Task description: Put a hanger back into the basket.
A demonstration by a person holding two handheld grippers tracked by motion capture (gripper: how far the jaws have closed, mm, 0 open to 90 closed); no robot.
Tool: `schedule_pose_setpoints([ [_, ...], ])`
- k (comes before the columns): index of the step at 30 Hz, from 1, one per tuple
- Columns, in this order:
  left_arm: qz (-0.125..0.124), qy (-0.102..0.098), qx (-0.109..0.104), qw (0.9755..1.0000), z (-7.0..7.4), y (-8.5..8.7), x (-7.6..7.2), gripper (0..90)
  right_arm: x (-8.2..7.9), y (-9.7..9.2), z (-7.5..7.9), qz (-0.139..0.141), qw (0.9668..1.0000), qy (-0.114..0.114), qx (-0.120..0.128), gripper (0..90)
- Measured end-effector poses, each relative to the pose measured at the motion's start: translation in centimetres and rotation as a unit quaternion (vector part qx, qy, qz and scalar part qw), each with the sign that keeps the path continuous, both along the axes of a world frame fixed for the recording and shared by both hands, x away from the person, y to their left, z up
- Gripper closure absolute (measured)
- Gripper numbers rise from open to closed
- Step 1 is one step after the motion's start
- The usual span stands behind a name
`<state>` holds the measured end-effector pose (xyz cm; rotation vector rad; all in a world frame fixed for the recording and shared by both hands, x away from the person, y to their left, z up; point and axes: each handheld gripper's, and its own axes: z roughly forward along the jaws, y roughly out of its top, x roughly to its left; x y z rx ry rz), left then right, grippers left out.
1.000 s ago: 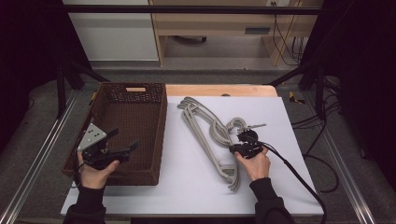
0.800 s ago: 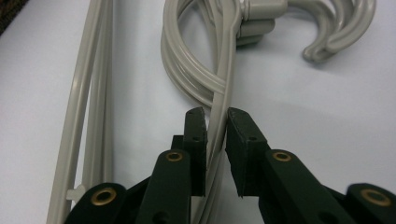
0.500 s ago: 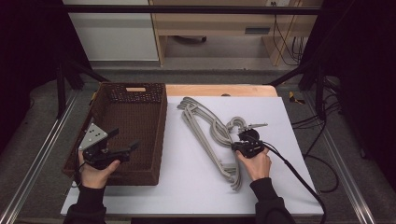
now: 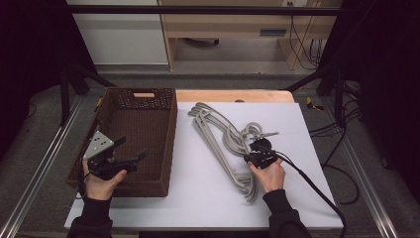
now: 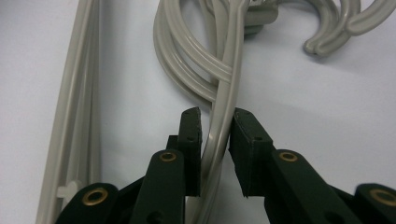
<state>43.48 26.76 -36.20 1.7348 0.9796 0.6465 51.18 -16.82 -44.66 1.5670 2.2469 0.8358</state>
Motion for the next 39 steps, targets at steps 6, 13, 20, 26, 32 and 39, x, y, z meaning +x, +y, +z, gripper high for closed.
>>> schedule_pose_setpoints([
  [6, 0.0, -0.001, 0.0, 1.0, 0.1, 0.0, 0.0, 13.2, -0.2, 0.1, 0.4, -0.008, 0.9999, -0.012, 0.006, 76.3],
  [13, 0.002, -0.003, -0.003, 1.0, 0.1, 0.2, -0.1, 13.2, -0.5, -0.2, 1.0, -0.027, 0.9987, -0.044, 0.008, 81.6],
  [20, 0.002, -0.003, -0.003, 1.0, 0.2, 0.2, -0.1, 13.2, -0.9, -0.4, 1.6, -0.032, 0.9967, -0.072, 0.019, 82.4],
  [26, 0.003, -0.004, -0.004, 1.0, 0.2, 0.2, -0.1, 13.2, -1.2, -0.6, 2.1, -0.035, 0.9947, -0.092, 0.029, 82.4],
  [32, 0.001, -0.008, -0.004, 1.0, 0.4, 0.1, -0.3, 13.2, -1.6, -1.1, 3.0, -0.036, 0.9915, -0.114, 0.052, 82.4],
  [39, -0.005, -0.019, -0.007, 0.9998, 1.2, 0.2, -0.9, 13.0, -2.6, -2.5, 5.0, -0.016, 0.9878, -0.138, 0.07, 82.3],
])
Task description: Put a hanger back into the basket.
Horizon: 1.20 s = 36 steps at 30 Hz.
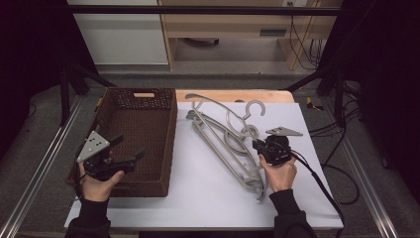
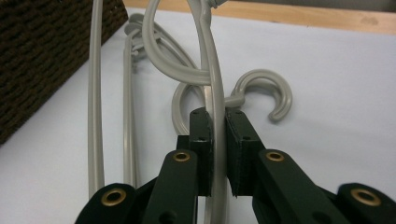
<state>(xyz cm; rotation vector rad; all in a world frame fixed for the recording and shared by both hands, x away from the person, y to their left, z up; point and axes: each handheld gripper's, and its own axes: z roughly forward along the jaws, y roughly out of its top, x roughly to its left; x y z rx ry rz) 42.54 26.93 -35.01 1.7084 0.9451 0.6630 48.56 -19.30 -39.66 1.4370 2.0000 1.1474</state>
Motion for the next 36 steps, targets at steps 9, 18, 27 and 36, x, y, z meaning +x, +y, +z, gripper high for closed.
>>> schedule_pose_setpoints([
  [9, -0.021, -0.009, 0.01, 0.9997, 1.1, -0.9, -0.5, 12.6, -2.1, -2.3, 2.9, 0.03, 0.9991, -0.03, 0.006, 82.4],
  [18, -0.06, -0.02, 0.044, 0.9971, 3.5, -3.0, -0.4, 12.4, -3.9, -3.0, 4.4, 0.085, 0.9957, -0.034, -0.013, 82.4],
  [27, -0.096, -0.02, 0.096, 0.9906, 5.8, -6.4, 1.1, 12.7, -5.0, -2.0, 5.8, 0.138, 0.9893, -0.046, -0.013, 82.4],
  [36, -0.133, -0.007, 0.149, 0.9799, 6.5, -9.8, 3.3, 16.1, -5.3, -0.9, 5.9, 0.173, 0.9839, -0.04, -0.019, 82.4],
])
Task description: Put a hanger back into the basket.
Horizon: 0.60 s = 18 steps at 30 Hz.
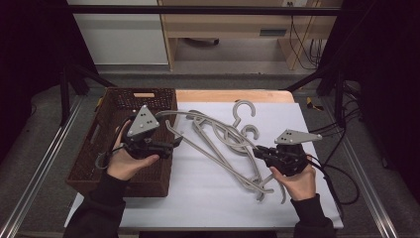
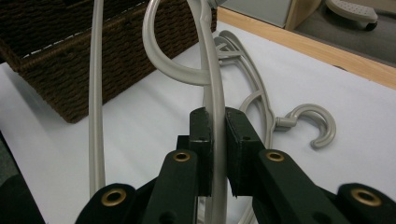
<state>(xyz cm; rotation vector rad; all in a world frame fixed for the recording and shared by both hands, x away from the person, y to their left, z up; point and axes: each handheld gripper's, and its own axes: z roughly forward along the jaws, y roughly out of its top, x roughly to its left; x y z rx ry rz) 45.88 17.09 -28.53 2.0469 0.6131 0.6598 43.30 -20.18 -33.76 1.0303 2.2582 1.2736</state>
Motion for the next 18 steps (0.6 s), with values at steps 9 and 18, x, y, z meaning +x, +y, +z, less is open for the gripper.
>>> schedule_pose_setpoints([
  [9, -0.021, 0.0, 0.046, 0.9987, 1.1, -2.9, 1.7, 16.1, -0.3, 0.1, 0.1, 0.02, 0.9998, 0.009, -0.001, 82.4],
  [18, -0.022, 0.012, 0.131, 0.991, -0.5, -5.6, 3.4, 23.3, -0.6, 0.5, 0.2, 0.035, 0.9993, 0.011, -0.003, 82.4],
])
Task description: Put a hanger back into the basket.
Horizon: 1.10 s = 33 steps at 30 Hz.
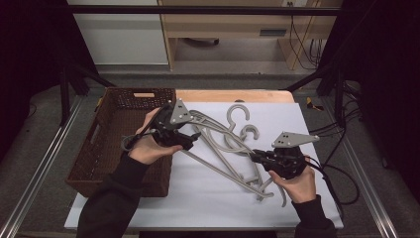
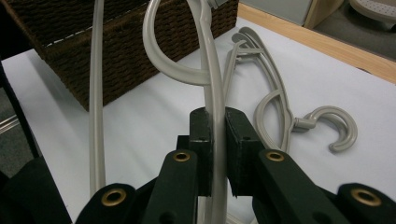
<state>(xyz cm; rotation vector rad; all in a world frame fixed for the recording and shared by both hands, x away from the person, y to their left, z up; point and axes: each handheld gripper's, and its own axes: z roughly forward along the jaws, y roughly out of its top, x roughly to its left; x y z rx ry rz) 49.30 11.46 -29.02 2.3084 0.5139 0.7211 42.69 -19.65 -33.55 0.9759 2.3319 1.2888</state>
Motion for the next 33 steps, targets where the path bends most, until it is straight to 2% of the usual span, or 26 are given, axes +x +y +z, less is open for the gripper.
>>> schedule_pose_setpoints([
  [3, 0.0, 0.005, 0.017, 0.9998, -0.6, -0.6, 0.5, 27.1, 0.0, 0.1, 0.0, 0.005, 1.0, -0.002, 0.0, 82.4],
  [8, -0.012, 0.009, 0.03, 0.9994, -1.3, -1.2, 0.9, 37.8, -0.2, 0.3, 0.1, 0.017, 0.9999, -0.003, 0.0, 82.4],
  [12, -0.02, 0.009, 0.033, 0.9992, -1.4, -1.2, 0.9, 46.7, -0.3, 0.3, 0.1, 0.02, 0.9998, -0.003, -0.003, 82.4],
  [13, -0.021, 0.008, 0.034, 0.9992, -1.4, -1.2, 0.9, 52.1, -0.3, 0.3, 0.1, 0.022, 0.9998, -0.002, -0.004, 82.3],
  [17, -0.025, 0.008, 0.036, 0.999, -1.4, -0.9, 0.9, 58.1, -0.3, 0.4, 0.1, 0.025, 0.9997, 0.0, -0.005, 82.4],
  [21, -0.032, 0.006, 0.044, 0.9985, -1.5, -0.8, 0.8, 60.3, -0.1, 0.4, 0.0, 0.029, 0.9996, 0.002, -0.006, 82.4],
  [24, -0.04, 0.005, 0.063, 0.9972, -1.5, -0.7, 0.7, 62.8, 0.0, 0.5, 0.0, 0.033, 0.9994, 0.007, -0.008, 82.3],
  [33, -0.064, 0.023, 0.094, 0.9933, -1.8, -0.6, 0.4, 68.5, 0.5, 0.3, -0.1, 0.049, 0.9985, 0.013, -0.02, 81.7],
])
